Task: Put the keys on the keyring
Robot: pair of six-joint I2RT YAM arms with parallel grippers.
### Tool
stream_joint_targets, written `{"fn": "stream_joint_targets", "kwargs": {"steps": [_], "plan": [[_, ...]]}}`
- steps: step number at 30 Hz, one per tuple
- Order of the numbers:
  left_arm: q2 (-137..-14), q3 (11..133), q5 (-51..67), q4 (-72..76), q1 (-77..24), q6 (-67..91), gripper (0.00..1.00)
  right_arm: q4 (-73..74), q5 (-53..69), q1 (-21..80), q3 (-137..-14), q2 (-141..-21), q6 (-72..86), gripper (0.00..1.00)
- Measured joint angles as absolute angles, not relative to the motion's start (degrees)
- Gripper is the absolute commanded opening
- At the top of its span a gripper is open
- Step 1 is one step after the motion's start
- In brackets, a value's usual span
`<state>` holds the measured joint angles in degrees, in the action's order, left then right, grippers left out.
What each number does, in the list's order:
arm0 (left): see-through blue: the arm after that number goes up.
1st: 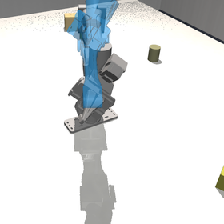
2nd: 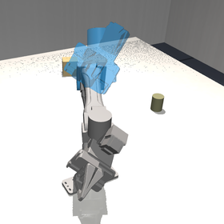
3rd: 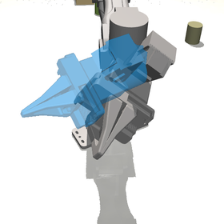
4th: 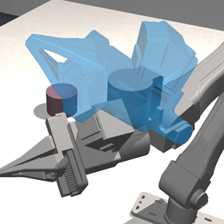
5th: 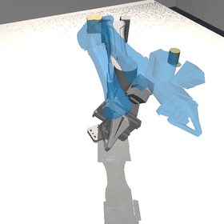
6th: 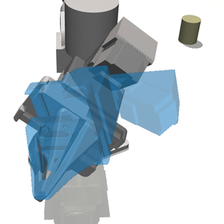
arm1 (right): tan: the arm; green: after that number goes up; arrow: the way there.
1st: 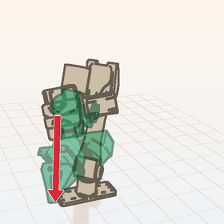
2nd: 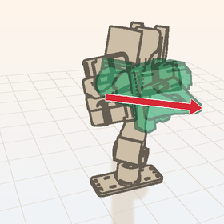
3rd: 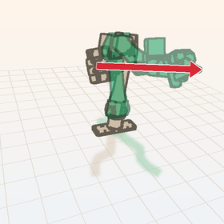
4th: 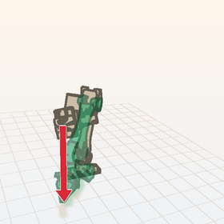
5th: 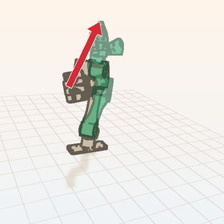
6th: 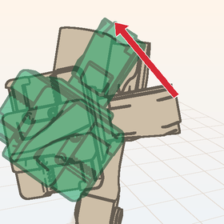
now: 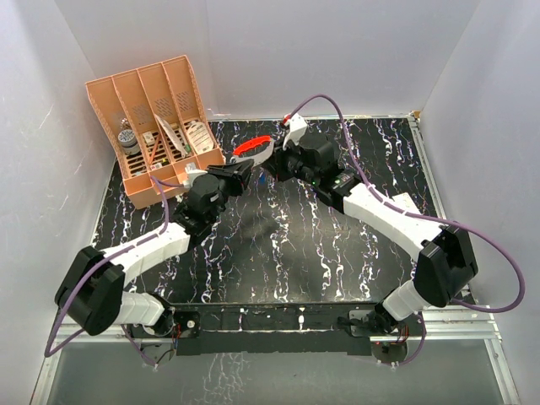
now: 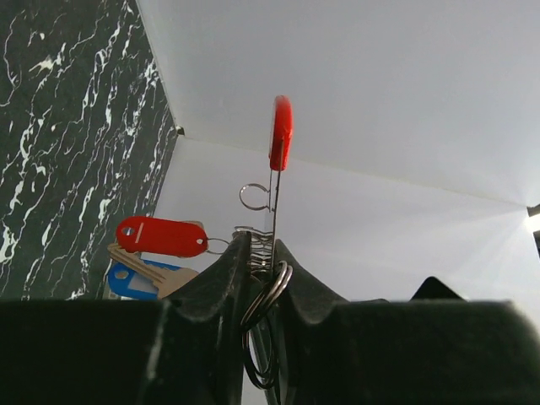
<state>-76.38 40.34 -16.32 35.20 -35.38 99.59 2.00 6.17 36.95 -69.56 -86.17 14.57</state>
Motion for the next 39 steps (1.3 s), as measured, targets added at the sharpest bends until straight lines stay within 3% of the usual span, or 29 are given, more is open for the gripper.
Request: {"fn": "stream_joint_targets", "kwargs": {"steps": [12, 24, 39], "plan": [[-73.78, 38.48, -17.15, 31.79, -33.87, 94.39, 0.28, 11.62, 5.87, 36.99, -76.12, -86.30, 13.52, 0.00], [-64.64, 34.61, -16.62, 30.55, -31.29, 88.44, 0.29, 14.83, 4.23, 36.27, -79.33, -89.03, 14.81, 0.00], [-73.43, 33.26, -5.72, 43.40, -31.27, 88.71, 0.22, 16.19, 4.25, 36.25, -81.56, -91.24, 19.73, 0.00]]}}
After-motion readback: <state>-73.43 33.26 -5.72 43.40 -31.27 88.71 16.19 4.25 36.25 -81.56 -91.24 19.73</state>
